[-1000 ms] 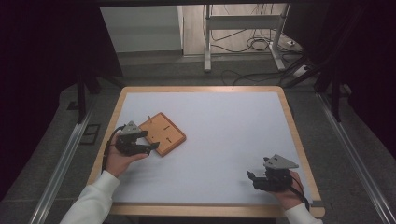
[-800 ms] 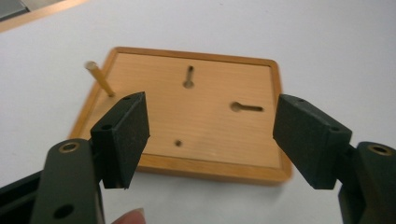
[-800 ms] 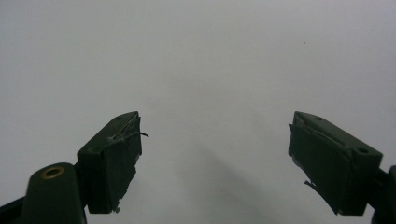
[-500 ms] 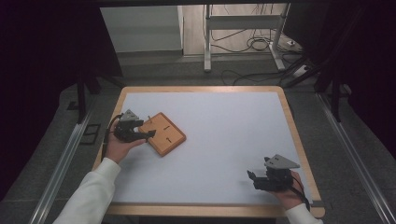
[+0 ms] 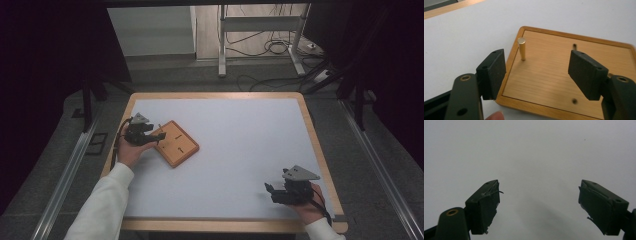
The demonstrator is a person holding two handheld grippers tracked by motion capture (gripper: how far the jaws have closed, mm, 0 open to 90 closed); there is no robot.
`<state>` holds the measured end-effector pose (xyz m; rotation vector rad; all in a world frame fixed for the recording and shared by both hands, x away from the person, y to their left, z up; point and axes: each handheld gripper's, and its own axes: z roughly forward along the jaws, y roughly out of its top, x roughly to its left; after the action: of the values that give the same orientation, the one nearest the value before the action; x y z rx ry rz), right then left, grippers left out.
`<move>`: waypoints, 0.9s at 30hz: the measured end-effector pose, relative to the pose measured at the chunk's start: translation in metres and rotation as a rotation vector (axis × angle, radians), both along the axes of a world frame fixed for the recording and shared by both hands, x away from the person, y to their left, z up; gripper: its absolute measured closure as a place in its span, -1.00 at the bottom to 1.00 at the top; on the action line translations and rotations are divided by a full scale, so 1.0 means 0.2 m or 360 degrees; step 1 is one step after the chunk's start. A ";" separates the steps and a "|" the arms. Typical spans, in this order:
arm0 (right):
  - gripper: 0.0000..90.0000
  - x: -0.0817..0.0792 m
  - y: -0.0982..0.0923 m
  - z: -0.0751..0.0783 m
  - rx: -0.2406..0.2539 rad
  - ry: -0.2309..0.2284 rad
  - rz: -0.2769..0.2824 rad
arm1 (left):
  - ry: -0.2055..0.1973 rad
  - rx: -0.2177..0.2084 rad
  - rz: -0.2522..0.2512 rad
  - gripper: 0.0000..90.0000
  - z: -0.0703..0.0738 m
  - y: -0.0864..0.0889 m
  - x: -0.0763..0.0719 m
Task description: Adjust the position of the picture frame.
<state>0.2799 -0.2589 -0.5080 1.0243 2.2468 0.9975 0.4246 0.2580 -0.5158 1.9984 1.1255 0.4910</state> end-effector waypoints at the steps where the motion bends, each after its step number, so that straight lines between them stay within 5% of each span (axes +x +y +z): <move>1: -0.61 0.00 0.00 0.00 -0.0001 0.0002 0.0002 | -0.0004 -0.0001 0.0004 -0.32 0.00 0.00 0.01; 9: -0.61 0.00 -0.01 0.00 -0.0004 0.0003 -0.0010 | -0.0002 0.0004 0.0040 -0.15 -0.04 -0.01 0.10; 19: -0.60 0.01 -0.01 -0.01 -0.0009 -0.0012 -0.0042 | -0.0027 0.0005 0.0009 0.31 -0.06 -0.03 0.12; 27: -0.60 0.01 -0.01 0.00 -0.0010 -0.0027 -0.0050 | -0.0018 0.0003 0.0016 0.43 -0.07 -0.04 0.13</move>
<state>0.2816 -0.2611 -0.5086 1.0415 2.2117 0.9815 0.4499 0.2509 -0.5296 1.9902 1.1288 0.5085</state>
